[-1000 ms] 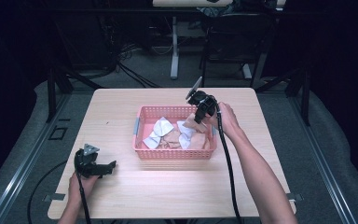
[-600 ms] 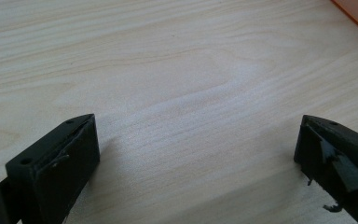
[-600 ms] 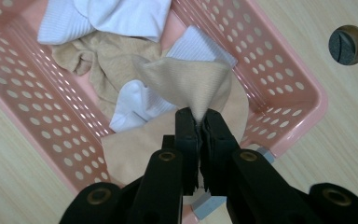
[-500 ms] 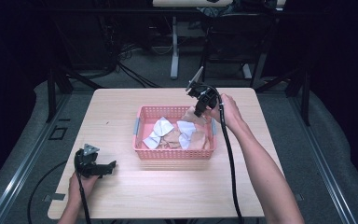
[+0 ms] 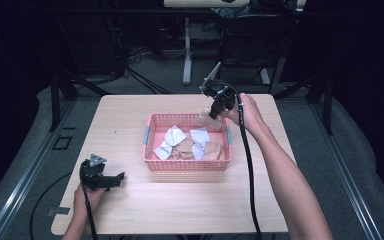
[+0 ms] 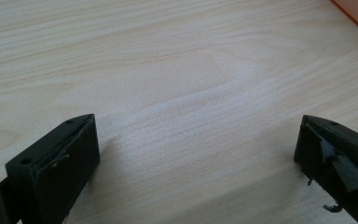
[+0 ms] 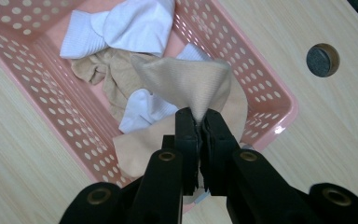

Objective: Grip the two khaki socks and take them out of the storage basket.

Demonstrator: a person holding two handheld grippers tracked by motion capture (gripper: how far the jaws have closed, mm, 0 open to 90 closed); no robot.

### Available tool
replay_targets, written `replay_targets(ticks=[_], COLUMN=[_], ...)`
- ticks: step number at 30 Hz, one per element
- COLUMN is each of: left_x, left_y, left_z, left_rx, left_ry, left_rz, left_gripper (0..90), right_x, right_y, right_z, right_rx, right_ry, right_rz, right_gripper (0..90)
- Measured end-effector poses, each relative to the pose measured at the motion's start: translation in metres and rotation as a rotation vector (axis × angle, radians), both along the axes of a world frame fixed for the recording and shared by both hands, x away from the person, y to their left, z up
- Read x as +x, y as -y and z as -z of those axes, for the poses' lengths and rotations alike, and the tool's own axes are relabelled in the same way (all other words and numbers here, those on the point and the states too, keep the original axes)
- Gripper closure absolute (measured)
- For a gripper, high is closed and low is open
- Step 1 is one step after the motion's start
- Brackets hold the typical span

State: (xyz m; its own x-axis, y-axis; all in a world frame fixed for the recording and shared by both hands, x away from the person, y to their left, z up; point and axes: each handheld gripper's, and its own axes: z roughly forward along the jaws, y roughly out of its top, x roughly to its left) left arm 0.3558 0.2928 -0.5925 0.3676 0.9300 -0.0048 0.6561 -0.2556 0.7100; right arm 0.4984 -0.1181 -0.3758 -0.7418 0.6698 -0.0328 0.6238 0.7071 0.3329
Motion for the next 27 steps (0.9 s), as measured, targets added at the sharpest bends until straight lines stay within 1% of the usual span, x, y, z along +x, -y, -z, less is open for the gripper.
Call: replay_targets(ticks=[5, 7, 12, 14, 16, 19, 20, 21, 22, 24, 25, 26, 27], left_x=[0.000, 0.000, 0.000, 0.000, 0.000, 0.000, 0.000, 0.000, 0.000, 0.000, 0.000, 0.000, 0.000], left_y=[0.000, 0.000, 0.000, 0.000, 0.000, 0.000, 0.000, 0.000, 0.000, 0.000, 0.000, 0.000, 0.000], left_z=[0.000, 0.000, 0.000, 0.000, 0.000, 0.000, 0.000, 0.000, 0.000, 0.000, 0.000, 0.000, 0.000], left_rx=[0.000, 0.000, 0.000, -0.001, -0.001, -0.001, 0.000, -0.001, -0.001, -0.001, -0.001, 0.000, 0.000], left_ry=[0.000, 0.000, 0.000, 0.000, 0.000, 0.000, 0.000, 0.001, 0.000, 0.000, 0.001, 0.000, 0.000], left_rz=[0.000, 0.000, 0.000, 0.000, 0.000, -0.001, 0.000, -0.001, 0.000, -0.001, -0.001, -0.001, 0.000], left_gripper=[0.0, 0.0, 0.0, 0.0, 0.0, 0.0, 0.0, 0.0, 0.0, 0.0, 0.0, 0.0, 0.0], right_x=[-0.002, -0.003, -0.005, -0.006, -0.007, -0.008, -0.008, -0.009, -0.009, -0.010, -0.011, -0.011, -0.012], right_y=[0.007, 0.012, 0.024, 0.029, 0.035, 0.045, 0.048, 0.052, 0.056, 0.064, 0.068, 0.073, 0.076], right_z=[-0.007, -0.010, -0.015, -0.017, -0.019, -0.021, -0.021, -0.022, -0.023, -0.024, -0.024, -0.025, -0.025], right_rx=[0.007, -0.004, -0.006, 0.006, 0.001, 0.008, 0.018, 0.010, 0.016, 0.002, 0.021, 0.007, 0.015], right_ry=[0.010, 0.010, 0.021, 0.023, 0.024, 0.027, 0.027, 0.026, 0.028, 0.026, 0.030, 0.028, 0.029], right_rz=[0.010, 0.013, 0.031, 0.042, 0.047, 0.063, 0.073, 0.078, 0.086, 0.092, 0.106, 0.107, 0.118], right_gripper=[86.0, 86.0, 86.0, 86.0, 86.0, 86.0, 86.0, 86.0, 86.0, 86.0, 86.0, 86.0, 86.0])
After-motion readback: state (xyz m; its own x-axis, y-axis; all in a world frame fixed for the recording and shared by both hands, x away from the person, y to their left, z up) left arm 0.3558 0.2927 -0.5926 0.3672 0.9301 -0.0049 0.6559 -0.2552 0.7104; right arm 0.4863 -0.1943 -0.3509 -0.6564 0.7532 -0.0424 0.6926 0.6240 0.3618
